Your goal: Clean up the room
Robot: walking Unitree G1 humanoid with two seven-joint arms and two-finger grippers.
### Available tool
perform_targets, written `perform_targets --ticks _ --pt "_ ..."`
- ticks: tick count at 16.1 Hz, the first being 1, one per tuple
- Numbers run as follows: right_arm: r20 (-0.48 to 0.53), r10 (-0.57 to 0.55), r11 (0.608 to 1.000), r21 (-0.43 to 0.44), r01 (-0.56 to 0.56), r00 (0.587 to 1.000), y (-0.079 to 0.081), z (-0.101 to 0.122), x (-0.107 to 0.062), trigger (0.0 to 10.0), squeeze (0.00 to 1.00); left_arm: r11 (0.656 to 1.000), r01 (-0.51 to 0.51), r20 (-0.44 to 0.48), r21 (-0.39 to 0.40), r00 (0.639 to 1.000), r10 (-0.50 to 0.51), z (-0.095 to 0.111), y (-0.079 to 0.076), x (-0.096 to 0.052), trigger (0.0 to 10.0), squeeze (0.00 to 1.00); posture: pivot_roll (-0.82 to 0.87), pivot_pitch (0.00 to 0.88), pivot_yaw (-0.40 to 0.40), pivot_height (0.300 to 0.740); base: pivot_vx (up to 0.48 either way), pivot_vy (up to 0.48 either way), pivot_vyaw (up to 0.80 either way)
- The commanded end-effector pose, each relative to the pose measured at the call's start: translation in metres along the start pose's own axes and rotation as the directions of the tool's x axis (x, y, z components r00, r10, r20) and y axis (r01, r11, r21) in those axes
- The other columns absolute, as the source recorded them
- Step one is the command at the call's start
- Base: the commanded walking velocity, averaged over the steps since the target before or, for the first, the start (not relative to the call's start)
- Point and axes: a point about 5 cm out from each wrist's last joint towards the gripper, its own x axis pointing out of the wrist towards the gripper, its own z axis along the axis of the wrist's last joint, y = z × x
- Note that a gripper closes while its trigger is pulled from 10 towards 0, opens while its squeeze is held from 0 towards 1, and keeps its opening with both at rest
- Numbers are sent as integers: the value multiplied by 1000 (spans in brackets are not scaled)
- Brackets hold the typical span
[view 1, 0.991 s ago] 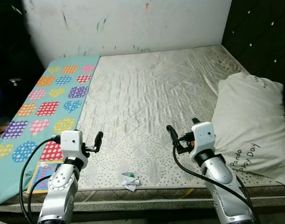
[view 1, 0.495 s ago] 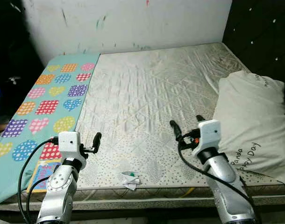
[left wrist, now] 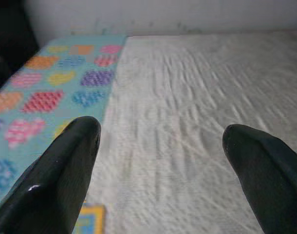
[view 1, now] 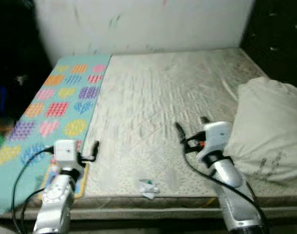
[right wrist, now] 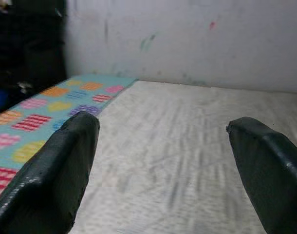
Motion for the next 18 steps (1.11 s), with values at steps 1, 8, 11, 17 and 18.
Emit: perform_targets --ticks 1,8,11,17,18 --pt "0 -12 1000 -12 12 1000 -5 -1 -1 10000 0 1000 4 0 1 1000 -4 0 -3 1 10000 0 -169 0 66 740 0 480 0" --pt "17 -11 1000 -14 11 1000 -3 3 3 10000 0 999 37 63 -11 997 -37 7 -5 2 10000 0 -168 0 62 740 0 137 0" --pt "20 -5 999 -37 6 1000 -1 3 2 10000 0 999 29 70 -13 997 -28 8 -6 4 10000 0 -169 0 63 740 0 0 0" --pt "40 -30 999 -27 31 999 -4 8 4 10000 0 1000 7 63 -14 998 -6 8 -6 5 10000 0 -180 0 65 740 0 0 400" --pt "45 -36 999 -30 37 998 -5 10 4 10000 0 1000 9 66 -11 998 -8 9 -7 4 10000 0 -181 0 66 740 0 0 0"
